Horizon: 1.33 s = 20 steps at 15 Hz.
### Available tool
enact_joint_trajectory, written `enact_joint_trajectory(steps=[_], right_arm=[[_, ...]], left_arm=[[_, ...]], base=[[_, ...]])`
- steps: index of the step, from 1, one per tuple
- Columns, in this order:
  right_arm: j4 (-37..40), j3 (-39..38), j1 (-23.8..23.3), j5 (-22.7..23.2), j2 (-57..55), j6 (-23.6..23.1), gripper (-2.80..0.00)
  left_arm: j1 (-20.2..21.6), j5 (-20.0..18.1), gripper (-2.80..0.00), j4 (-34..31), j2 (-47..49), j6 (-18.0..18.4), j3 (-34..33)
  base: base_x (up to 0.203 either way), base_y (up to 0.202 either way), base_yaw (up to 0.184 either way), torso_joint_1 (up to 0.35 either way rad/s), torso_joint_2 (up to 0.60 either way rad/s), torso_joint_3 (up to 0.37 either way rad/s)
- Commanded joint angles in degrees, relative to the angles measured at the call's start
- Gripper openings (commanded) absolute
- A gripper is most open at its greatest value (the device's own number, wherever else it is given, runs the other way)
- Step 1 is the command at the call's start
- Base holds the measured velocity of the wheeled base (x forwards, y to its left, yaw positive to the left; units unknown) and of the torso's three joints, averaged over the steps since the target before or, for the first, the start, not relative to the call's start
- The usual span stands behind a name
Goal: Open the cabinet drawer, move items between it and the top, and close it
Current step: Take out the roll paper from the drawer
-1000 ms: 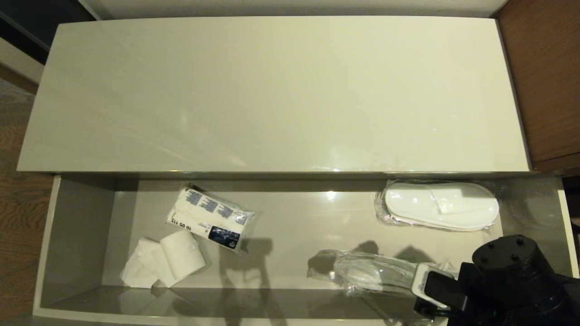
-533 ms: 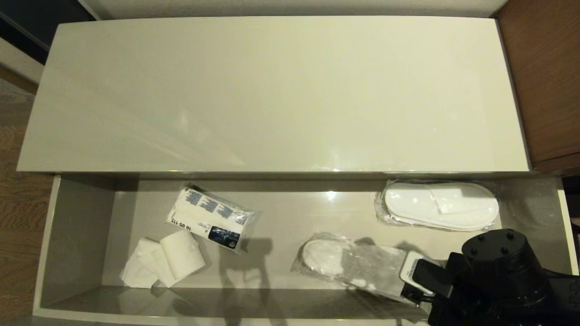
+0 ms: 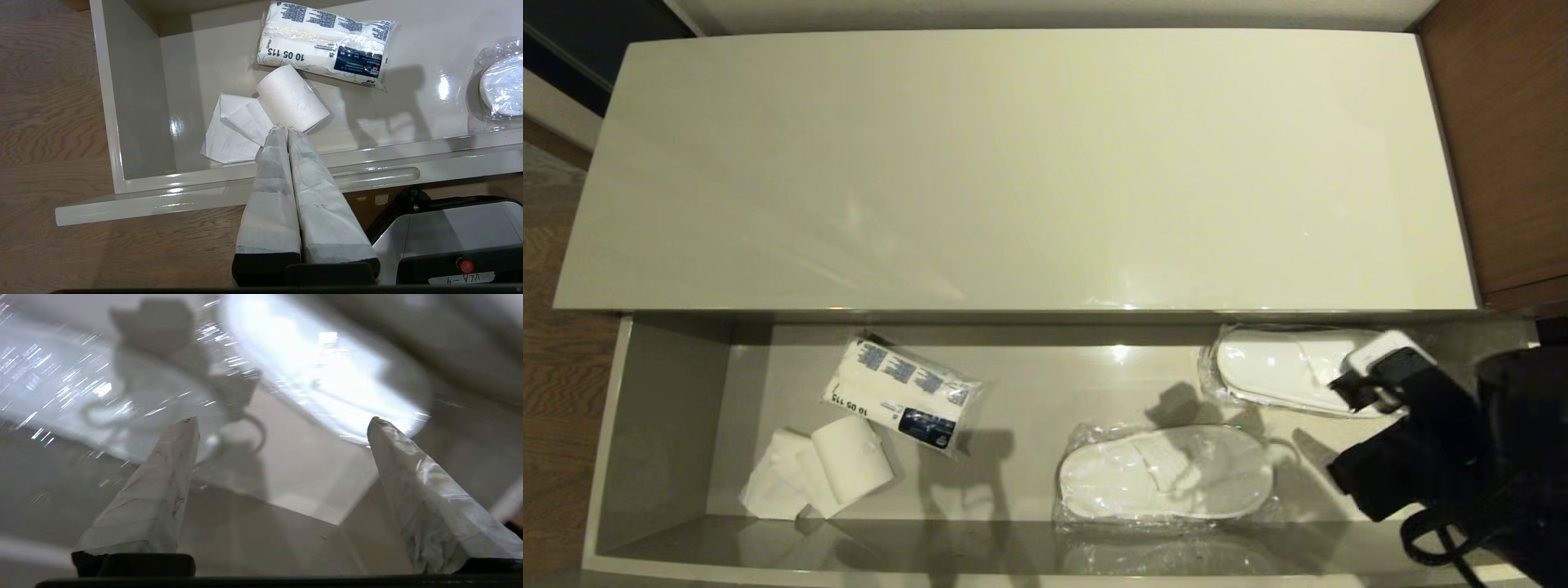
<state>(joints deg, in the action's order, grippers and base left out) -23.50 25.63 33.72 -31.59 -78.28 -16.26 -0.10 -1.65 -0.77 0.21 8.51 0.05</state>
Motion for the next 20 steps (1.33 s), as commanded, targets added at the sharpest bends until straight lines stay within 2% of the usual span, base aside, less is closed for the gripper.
enact_joint_trajectory(steps=[1,2,4,6,7,11,13,15,18,20], right_arm=[[4.31,3.57,-4.95,-0.74,9.45,0.55,0.0],[8.71,6.04,-6.51,-0.88,13.7,1.1,0.0],[24.54,12.87,-8.76,-1.1,21.36,4.59,0.0],[37.24,19.14,-9.78,-1.74,25.24,11.95,0.0],[42.13,21.79,-10.29,-3.62,25.78,16.61,-2.8],[60.01,27.55,-10.64,-5.66,31.6,34.09,-2.8],[72.29,31.32,-11.64,-5.61,35.4,40.74,-2.8],[83.62,38.5,-13.3,-4.05,37.09,46.5,-2.8],[95.45,42.23,-17.09,2.47,42.97,50.18,-2.8],[99.39,42.39,-21.61,9.55,47.98,46.98,-2.8]], left_arm=[[0.01,-0.02,-2.8,-0.02,0.04,0.08,0.04],[0.01,-0.02,-2.8,-0.02,-0.03,0.02,-0.05],[0.01,-0.02,-2.8,-0.02,-0.03,0.02,-0.01],[0.01,-0.02,-2.8,-0.11,-0.03,0.02,0.04],[0.01,-0.02,-2.8,-0.11,-0.03,0.02,-0.05],[0.01,-0.11,-2.8,-0.11,-0.03,0.02,0.04],[0.01,-0.11,-2.8,-0.11,-0.03,0.02,0.04],[0.01,-0.02,-2.8,-0.11,-0.03,0.02,0.04],[0.01,-0.11,-2.8,-0.11,-0.03,-0.07,0.04],[0.01,-0.11,-2.8,-0.11,-0.03,-0.07,0.04]], base=[[0.0,0.0,0.0,0.0,0.0,0.0],[0.0,0.0,0.0,0.0,0.0,0.0],[0.0,0.0,0.0,0.0,0.0,0.0],[0.0,0.0,0.0,0.0,0.0,0.0],[0.0,0.0,0.0,0.0,0.0,0.0],[0.0,0.0,0.0,0.0,0.0,0.0],[0.0,0.0,0.0,0.0,0.0,0.0],[0.0,0.0,0.0,0.0,0.0,0.0],[0.0,0.0,0.0,0.0,0.0,0.0],[0.0,0.0,0.0,0.0,0.0,0.0]])
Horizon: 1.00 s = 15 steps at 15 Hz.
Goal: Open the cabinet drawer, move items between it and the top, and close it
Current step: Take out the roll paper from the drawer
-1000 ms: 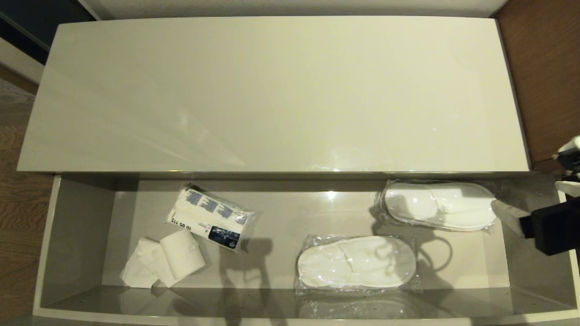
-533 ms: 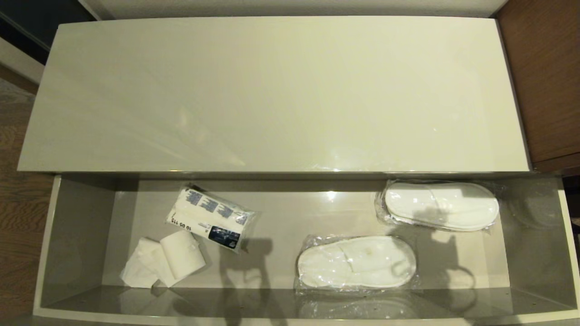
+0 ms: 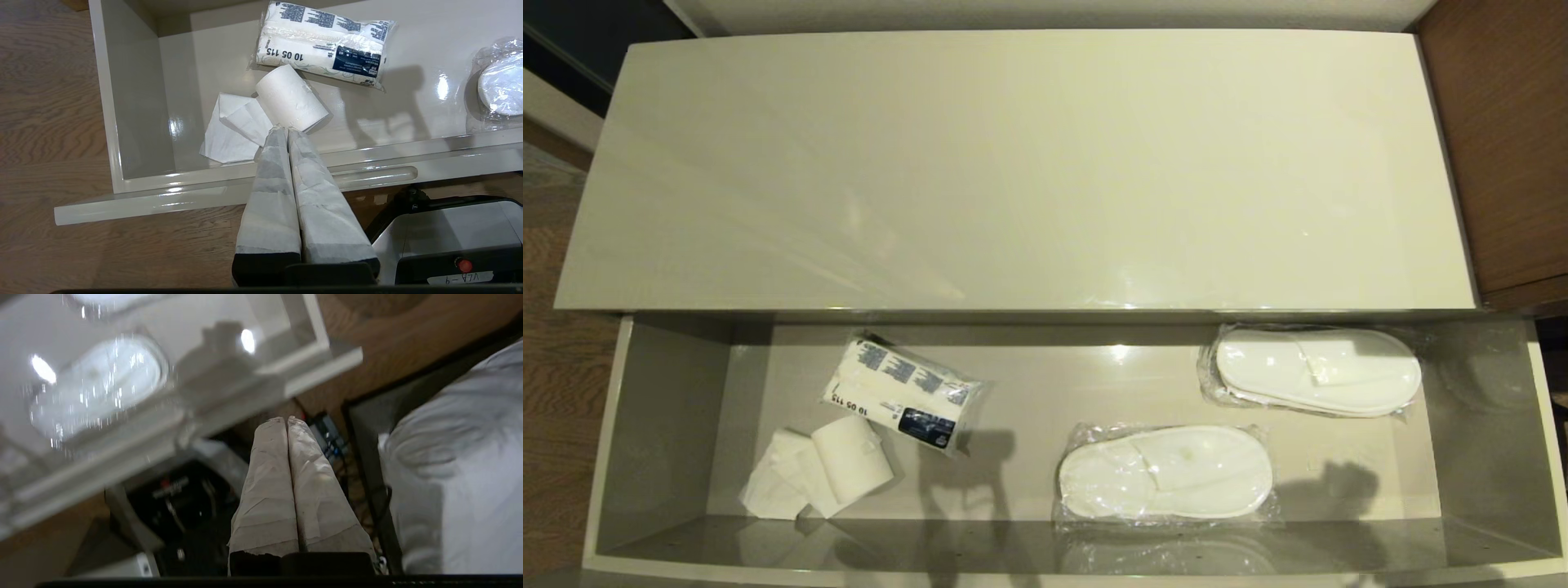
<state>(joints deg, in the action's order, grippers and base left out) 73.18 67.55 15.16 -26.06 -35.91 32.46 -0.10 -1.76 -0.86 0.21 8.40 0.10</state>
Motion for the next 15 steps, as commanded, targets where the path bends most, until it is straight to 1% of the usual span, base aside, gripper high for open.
enact_joint_trajectory(steps=[1,2,3,6,8,9,11,13,14,15], right_arm=[[4.65,0.43,-5.55,7.92,7.98,-4.5,-2.8],[4.89,-0.99,-7.74,10.17,10.95,-8.99,-2.8],[4.33,-3.46,-9.55,11.69,13.54,-12.52,-2.8],[-0.85,-17.01,-12.85,13.85,22.64,-19.69,-2.8],[-5.33,-20.63,-14.22,14.87,25.53,-23.24,-2.8],[-9.82,-23.49,-14.41,15.17,27.95,-24.97,-2.8],[-25.46,-34.15,-14.8,14.53,32.87,-28.97,-2.8],[-41.1,-46.08,-14.94,11.44,34.74,-31.05,-2.8],[-48.83,-50.1,-15.0,9.63,35.24,-32.01,-2.8],[-55.73,-53.84,-15.02,9.02,35.43,-33.09,-2.8]], left_arm=[[0.01,0.0,-2.8,-0.02,-0.03,0.04,-0.01],[0.01,0.0,-2.8,-0.02,-0.03,0.04,-0.01],[0.01,0.0,-2.8,-0.02,-0.03,-0.05,-0.01],[0.01,0.0,-2.8,-0.02,-0.03,-0.05,-0.01],[0.01,0.0,-2.8,-0.02,-0.03,0.04,-0.01],[-0.02,0.03,-2.8,-0.02,-0.03,-0.05,-0.01],[0.01,0.0,-2.8,-0.02,-0.03,-0.14,-0.01],[0.01,0.0,-2.8,-0.11,-0.03,-0.14,-0.01],[0.01,0.0,-2.8,-0.11,-0.03,-0.14,-0.01],[-0.08,0.0,-2.8,-0.11,-0.03,-0.14,-0.1]], base=[[0.0,0.0,0.0,0.0,0.0,0.0],[0.0,0.0,0.0,0.0,0.0,0.0],[0.0,0.0,0.0,0.0,0.0,0.0],[0.0,0.0,0.0,0.0,0.0,0.0],[0.0,0.0,0.0,0.0,0.0,0.0],[0.0,0.0,0.0,0.0,0.0,0.0],[0.0,0.0,0.0,0.0,0.0,0.0],[0.0,0.0,0.0,0.0,0.0,0.0],[0.0,0.0,0.0,0.0,0.0,0.0],[0.0,0.0,0.0,0.0,0.0,0.0]])
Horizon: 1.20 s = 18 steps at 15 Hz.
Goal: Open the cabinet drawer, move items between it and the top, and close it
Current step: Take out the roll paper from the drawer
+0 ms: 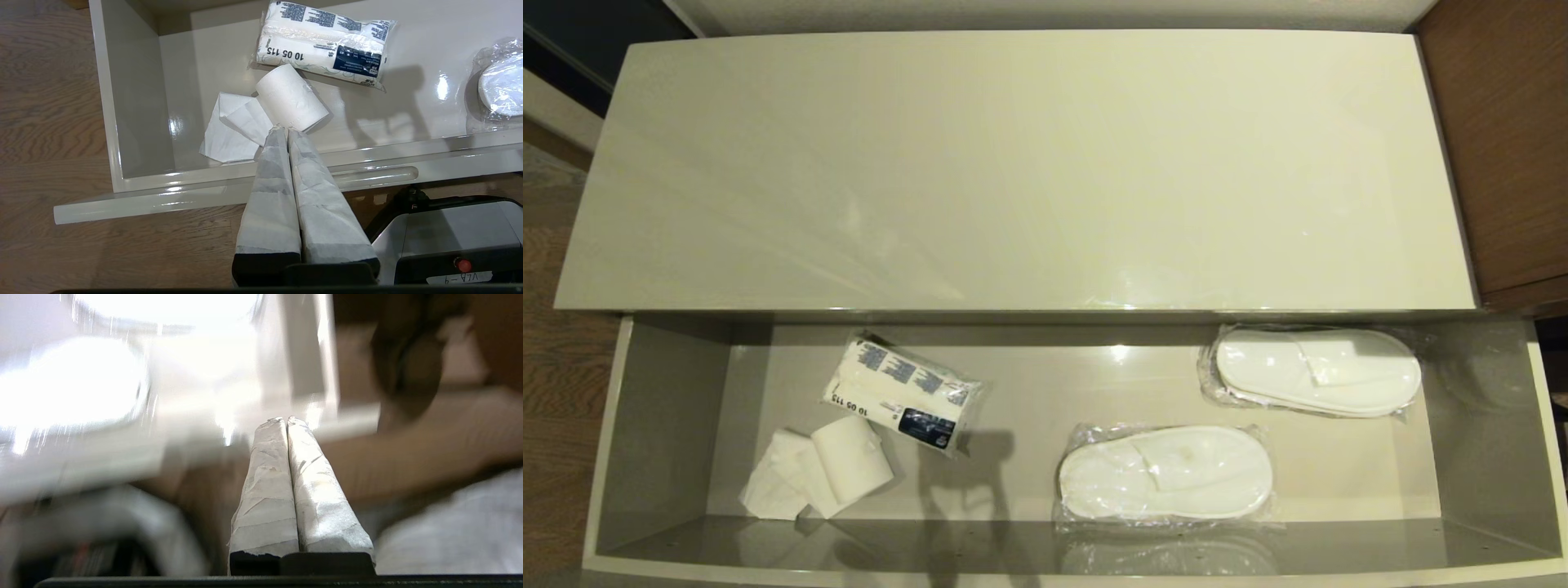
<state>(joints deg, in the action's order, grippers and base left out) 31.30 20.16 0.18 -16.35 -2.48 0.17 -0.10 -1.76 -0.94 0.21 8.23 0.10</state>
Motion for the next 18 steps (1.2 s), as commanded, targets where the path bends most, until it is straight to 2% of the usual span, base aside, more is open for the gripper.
enact_joint_trajectory(steps=[1,2,3,4,6,16,18], right_arm=[[-22.21,-11.51,-0.07,-0.44,2.12,-2.56,-2.8],[-32.12,-16.22,-0.08,1.35,2.22,-5.12,-2.8],[-37.89,-19.1,-0.09,6.01,2.29,-6.66,-2.8],[-38.57,-19.64,-0.09,12.07,2.33,-7.5,-2.8],[-33.28,-19.62,-0.09,16.92,2.39,-8.0,-2.8],[-33.33,-19.63,-0.09,17.14,2.4,-7.29,-2.8],[-33.14,-20.02,-0.14,17.14,2.4,-4.93,-2.8]], left_arm=[[0.01,0.0,-2.8,-0.03,-0.03,0.03,-0.01],[0.01,0.0,-2.8,-0.03,-0.03,0.03,-0.01],[0.01,0.0,-2.8,-0.03,-0.03,0.03,-0.1],[0.01,0.0,-2.8,-0.03,-0.03,0.03,-0.02],[-0.08,0.0,-2.8,-0.03,-0.03,0.03,-0.1],[0.01,0.52,-2.8,0.06,-0.03,-0.32,-0.1],[0.01,0.0,-2.8,0.06,-0.03,-0.05,-0.01]], base=[[0.0,0.0,0.0,0.0,0.0,0.0],[0.0,0.0,0.0,0.0,0.0,0.0],[0.0,0.0,0.0,0.0,0.0,0.0],[0.0,0.0,0.0,0.0,0.0,0.0],[0.0,0.0,0.0,0.0,0.0,0.0],[0.0,0.0,0.0,0.0,0.0,0.0],[0.0,0.0,0.0,0.0,0.0,0.0]])
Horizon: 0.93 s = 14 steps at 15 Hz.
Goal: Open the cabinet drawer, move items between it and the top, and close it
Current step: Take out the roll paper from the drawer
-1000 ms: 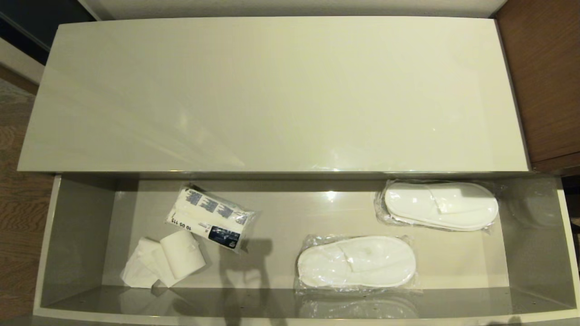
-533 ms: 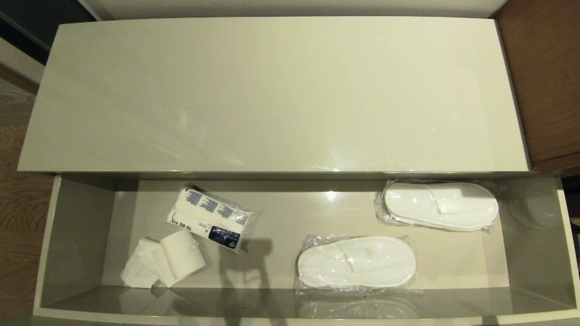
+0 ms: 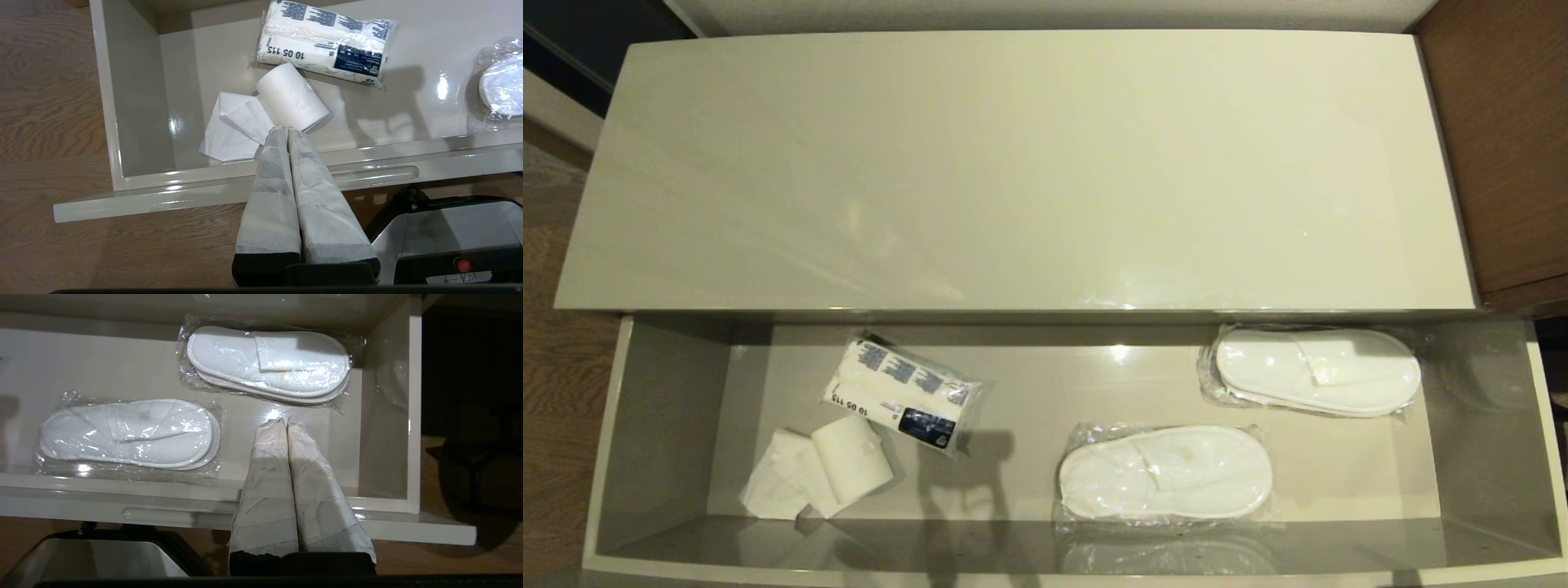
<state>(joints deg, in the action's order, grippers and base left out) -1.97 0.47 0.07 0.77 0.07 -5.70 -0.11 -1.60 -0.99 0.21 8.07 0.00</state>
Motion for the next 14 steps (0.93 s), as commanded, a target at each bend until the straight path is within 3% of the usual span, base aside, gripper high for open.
enact_joint_trajectory(steps=[1,9,11,14], right_arm=[[0.3,-0.56,-0.07,0.02,-0.16,1.39,-2.8],[1.8,-0.56,0.01,-0.15,-0.21,1.66,-2.8],[1.8,-0.56,-0.07,-0.15,-0.16,1.66,-2.8],[1.8,-0.56,-0.07,-0.15,-0.16,1.66,-2.8]], left_arm=[[0.02,-0.16,-2.8,0.11,-0.03,0.1,0.09],[-0.05,0.66,-2.8,-0.07,0.74,0.41,0.95],[-0.01,1.91,-2.8,-1.77,7.26,-2.63,9.59],[0.05,4.28,-2.8,-8.95,23.96,-9.41,30.76]], base=[[0.0,0.0,0.0,0.0,0.0,0.0],[0.0,0.0,0.0,0.0,0.0,0.0],[0.0,0.0,0.0,0.0,0.0,0.0],[0.0,0.0,0.0,0.0,0.0,0.0]])
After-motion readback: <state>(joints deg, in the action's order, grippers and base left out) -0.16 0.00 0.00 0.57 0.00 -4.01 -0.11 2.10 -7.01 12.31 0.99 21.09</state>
